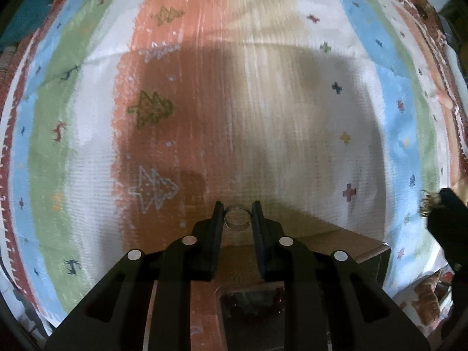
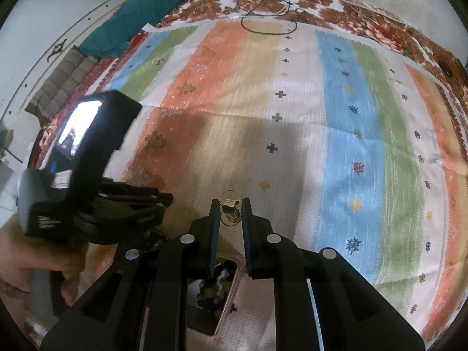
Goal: Organize jewelry
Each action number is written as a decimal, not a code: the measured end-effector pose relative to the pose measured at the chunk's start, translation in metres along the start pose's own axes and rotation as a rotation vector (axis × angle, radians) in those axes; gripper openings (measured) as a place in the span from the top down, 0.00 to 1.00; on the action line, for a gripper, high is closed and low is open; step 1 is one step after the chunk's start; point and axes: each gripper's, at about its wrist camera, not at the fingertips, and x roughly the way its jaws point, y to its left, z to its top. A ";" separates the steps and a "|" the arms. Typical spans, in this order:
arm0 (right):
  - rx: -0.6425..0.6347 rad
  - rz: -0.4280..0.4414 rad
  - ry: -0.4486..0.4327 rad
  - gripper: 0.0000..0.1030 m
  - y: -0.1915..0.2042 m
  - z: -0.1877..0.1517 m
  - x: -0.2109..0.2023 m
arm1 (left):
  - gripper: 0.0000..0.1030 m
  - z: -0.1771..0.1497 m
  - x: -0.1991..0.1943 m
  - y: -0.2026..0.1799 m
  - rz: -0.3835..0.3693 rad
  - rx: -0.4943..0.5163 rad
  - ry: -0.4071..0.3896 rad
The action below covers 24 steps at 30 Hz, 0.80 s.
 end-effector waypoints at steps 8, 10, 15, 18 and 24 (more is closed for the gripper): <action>-0.020 -0.020 0.016 0.85 0.007 -0.005 0.004 | 0.82 -0.029 -0.037 0.013 0.009 0.027 -0.115; -0.025 -0.022 0.017 0.85 0.009 -0.007 0.004 | 0.82 -0.024 -0.045 0.015 0.004 0.028 -0.132; -0.022 -0.026 0.005 0.85 0.014 -0.011 0.001 | 0.82 -0.022 -0.061 0.008 -0.018 0.033 -0.194; -0.021 -0.026 0.002 0.85 0.017 -0.014 -0.001 | 0.82 -0.030 -0.067 -0.002 -0.005 0.052 -0.238; -0.002 0.006 0.000 0.85 0.019 -0.018 -0.004 | 0.82 -0.049 -0.080 0.002 -0.029 0.059 -0.274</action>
